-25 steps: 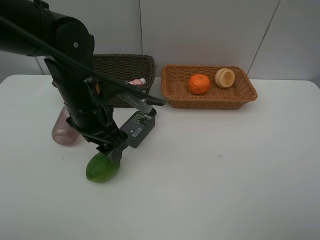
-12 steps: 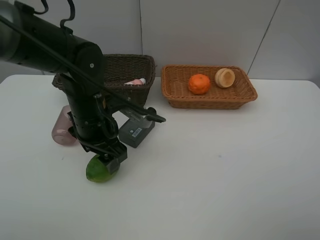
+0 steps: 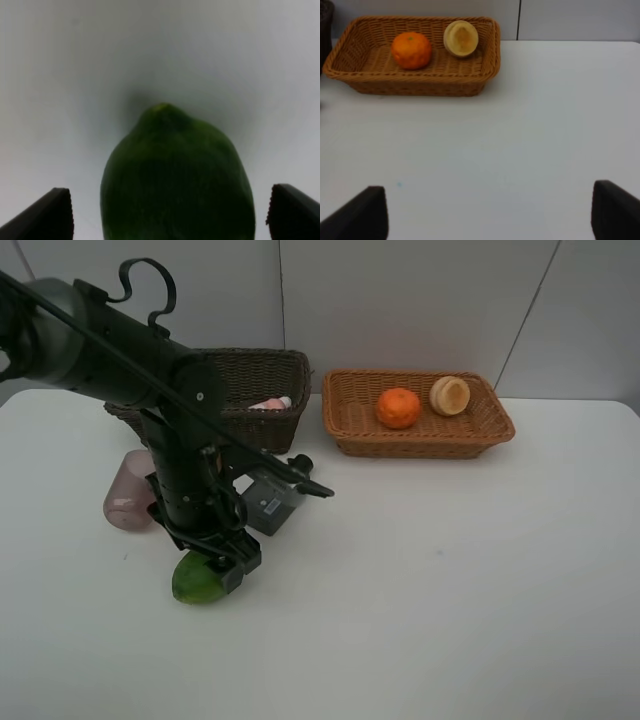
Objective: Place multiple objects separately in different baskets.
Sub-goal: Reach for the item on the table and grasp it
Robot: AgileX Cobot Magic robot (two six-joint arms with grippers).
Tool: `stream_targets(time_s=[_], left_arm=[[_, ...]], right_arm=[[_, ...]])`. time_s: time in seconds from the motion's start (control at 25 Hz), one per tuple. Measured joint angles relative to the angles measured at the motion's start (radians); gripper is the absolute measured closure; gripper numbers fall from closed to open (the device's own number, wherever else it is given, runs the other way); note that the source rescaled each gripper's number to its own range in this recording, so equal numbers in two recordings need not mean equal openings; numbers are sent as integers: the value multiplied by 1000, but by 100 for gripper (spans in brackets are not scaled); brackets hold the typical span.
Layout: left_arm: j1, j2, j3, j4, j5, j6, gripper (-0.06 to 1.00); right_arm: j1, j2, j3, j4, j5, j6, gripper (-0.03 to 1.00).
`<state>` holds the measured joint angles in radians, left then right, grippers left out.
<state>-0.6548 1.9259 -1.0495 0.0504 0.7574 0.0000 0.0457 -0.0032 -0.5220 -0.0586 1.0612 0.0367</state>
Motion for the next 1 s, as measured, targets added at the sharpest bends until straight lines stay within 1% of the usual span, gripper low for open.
stream_targets(time_s=[0.36, 0.72, 1.0], left_arm=[[0, 6, 0, 0, -14, 0, -6], [0, 59, -1, 1, 2, 0, -6], [0, 63, -1, 0, 3, 0, -6]], right_arm=[[0, 0, 0, 0, 0, 0, 15], [0, 0, 0, 0, 0, 0, 15], [0, 0, 0, 0, 0, 0, 15]])
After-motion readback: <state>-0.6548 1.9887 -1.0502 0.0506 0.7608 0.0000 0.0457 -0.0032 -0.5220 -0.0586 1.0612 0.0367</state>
